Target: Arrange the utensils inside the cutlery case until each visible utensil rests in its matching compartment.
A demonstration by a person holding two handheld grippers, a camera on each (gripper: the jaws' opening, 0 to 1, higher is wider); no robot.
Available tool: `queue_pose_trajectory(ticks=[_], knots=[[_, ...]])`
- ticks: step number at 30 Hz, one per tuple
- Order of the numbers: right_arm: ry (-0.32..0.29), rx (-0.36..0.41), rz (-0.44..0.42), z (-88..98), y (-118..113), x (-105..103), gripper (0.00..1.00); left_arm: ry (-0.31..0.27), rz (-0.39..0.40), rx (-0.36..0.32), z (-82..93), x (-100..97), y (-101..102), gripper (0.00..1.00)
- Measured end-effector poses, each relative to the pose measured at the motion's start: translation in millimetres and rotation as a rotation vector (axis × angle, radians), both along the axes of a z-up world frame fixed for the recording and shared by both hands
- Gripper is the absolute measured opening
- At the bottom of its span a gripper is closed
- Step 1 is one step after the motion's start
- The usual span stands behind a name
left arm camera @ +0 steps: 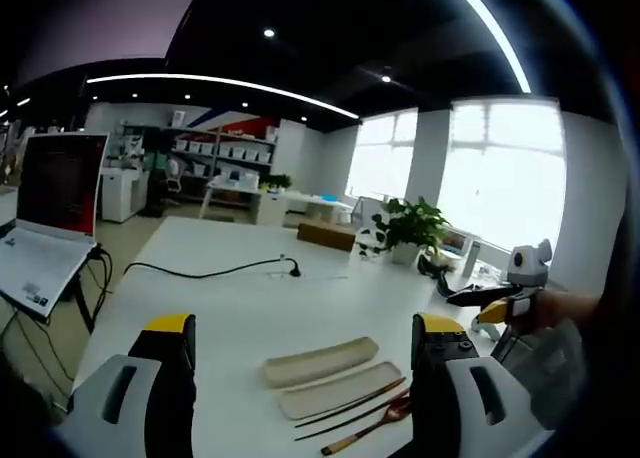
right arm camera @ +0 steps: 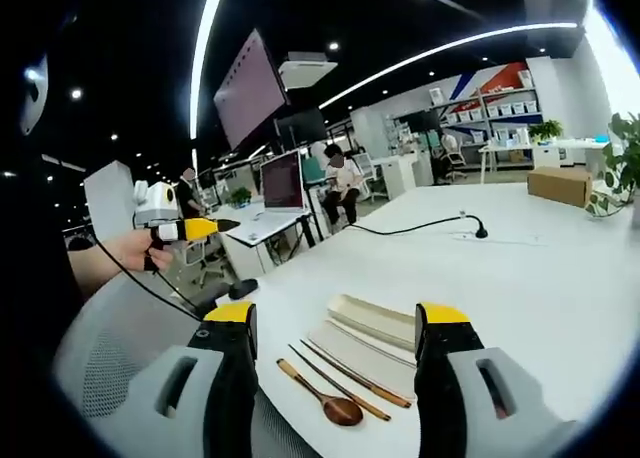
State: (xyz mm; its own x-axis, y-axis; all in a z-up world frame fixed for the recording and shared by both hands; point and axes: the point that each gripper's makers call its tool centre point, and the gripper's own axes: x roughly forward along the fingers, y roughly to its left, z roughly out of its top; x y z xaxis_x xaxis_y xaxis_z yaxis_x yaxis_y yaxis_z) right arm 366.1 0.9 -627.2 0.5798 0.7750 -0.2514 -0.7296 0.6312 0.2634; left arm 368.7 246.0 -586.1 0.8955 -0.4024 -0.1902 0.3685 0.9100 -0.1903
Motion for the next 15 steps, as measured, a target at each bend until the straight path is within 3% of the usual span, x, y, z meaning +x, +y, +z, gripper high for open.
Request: queue_pose_trajectory(ticks=[6, 15], knots=[[0.028, 0.01, -0.023, -3.3, -6.0, 2.6, 0.61, 0.002, 0.007, -0.008, 0.3, 0.1, 2.0, 0.91], [0.024, -0.02, -0.003, -4.7, -5.3, 0.3, 0.61, 0.011, -0.012, 0.008, -2.7, -0.8, -1.5, 0.9]])
